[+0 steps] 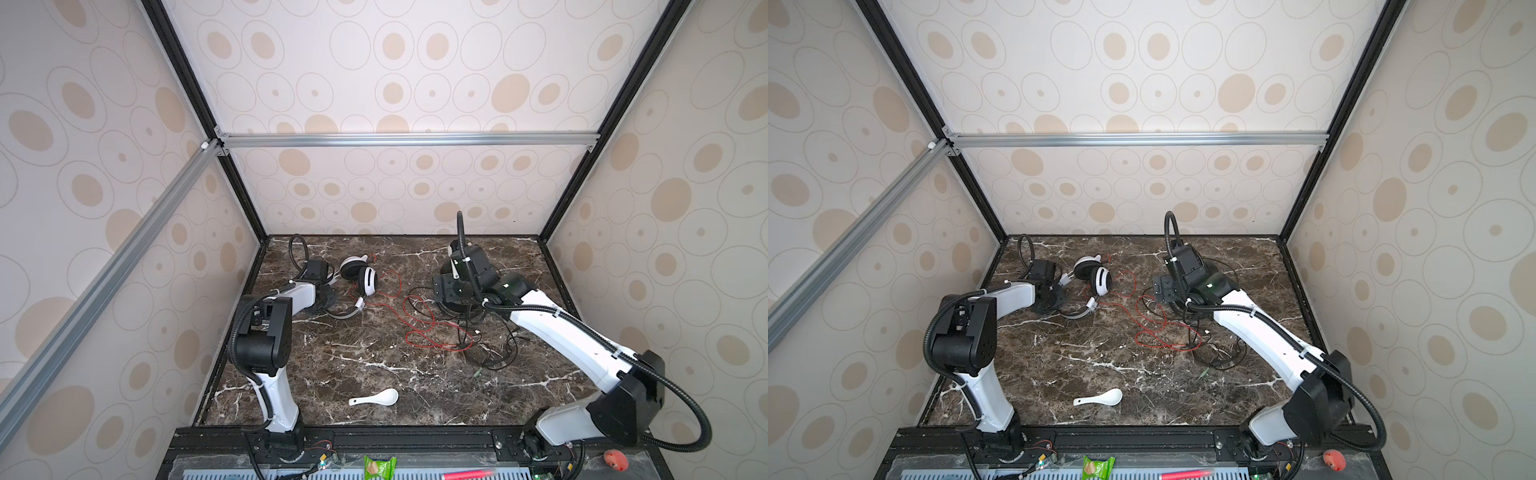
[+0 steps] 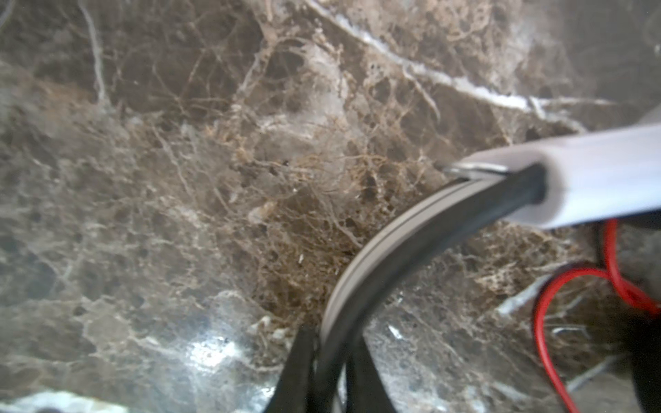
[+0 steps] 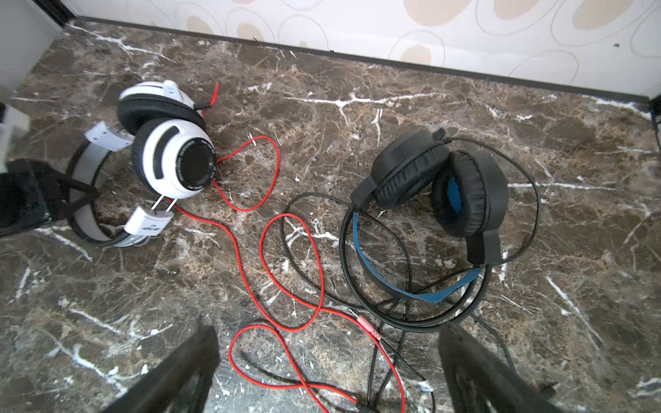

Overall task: Wrap the headphones
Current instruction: 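Grasp the white headphones' headband with the left gripper while the right gripper advances, then lift the white headphones with the left gripper while the right gripper rises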

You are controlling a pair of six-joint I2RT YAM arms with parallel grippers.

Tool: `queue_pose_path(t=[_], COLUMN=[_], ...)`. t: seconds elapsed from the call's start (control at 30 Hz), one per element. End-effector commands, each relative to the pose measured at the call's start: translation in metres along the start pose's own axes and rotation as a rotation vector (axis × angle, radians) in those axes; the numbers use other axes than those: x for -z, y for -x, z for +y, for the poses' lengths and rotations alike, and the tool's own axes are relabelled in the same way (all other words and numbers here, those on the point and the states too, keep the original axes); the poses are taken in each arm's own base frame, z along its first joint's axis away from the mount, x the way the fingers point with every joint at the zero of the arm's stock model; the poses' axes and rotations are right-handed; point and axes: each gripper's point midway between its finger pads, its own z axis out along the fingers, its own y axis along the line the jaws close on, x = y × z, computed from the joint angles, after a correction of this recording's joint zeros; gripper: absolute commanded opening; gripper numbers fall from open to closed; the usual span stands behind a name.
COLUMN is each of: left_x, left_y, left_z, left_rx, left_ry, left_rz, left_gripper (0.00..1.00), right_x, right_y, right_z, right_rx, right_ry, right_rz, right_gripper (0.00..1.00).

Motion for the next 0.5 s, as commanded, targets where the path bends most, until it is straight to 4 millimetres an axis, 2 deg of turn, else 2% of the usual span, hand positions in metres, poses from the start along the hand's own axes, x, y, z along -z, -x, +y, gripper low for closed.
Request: queue_pose_path(t=[0.0,0.13,0.27,0.37,0.47], left_x=[0.014,0.033,0.066,0.105,0.152], left_y=[0.025,0.045,0.068,0.082,0.087], left_z=[0.001,-0.005,-0.015,-0.032,-0.055], left_rx=[-0.025,-0.064,-0.131,-0.216,-0.308], left_ry=[0.021,0.006,-0.01,-0.021,-0.03], left_rz=[-0.079,-0.141,-0.208,-0.273,-0.344], left_gripper=[0.01,0.0,0.0,0.0,0.0], right_x=[0.042,0.064,0.065,0.064,0.068], right_y=[0.022,0.033,0.037,0.046,0.064], right_z=[0.001,0.006,0.008,0.007,-0.003], right_rx=[0.056,0.117,0.16,0.135,0.037], right_ry=[0.051,0.102,0.142,0.211,0.332], right_rz=[-0.081,-0.136,-0.151,-0.197,-0.267], right_gripper=[0.99,1.0,1.0,1.0,1.0])
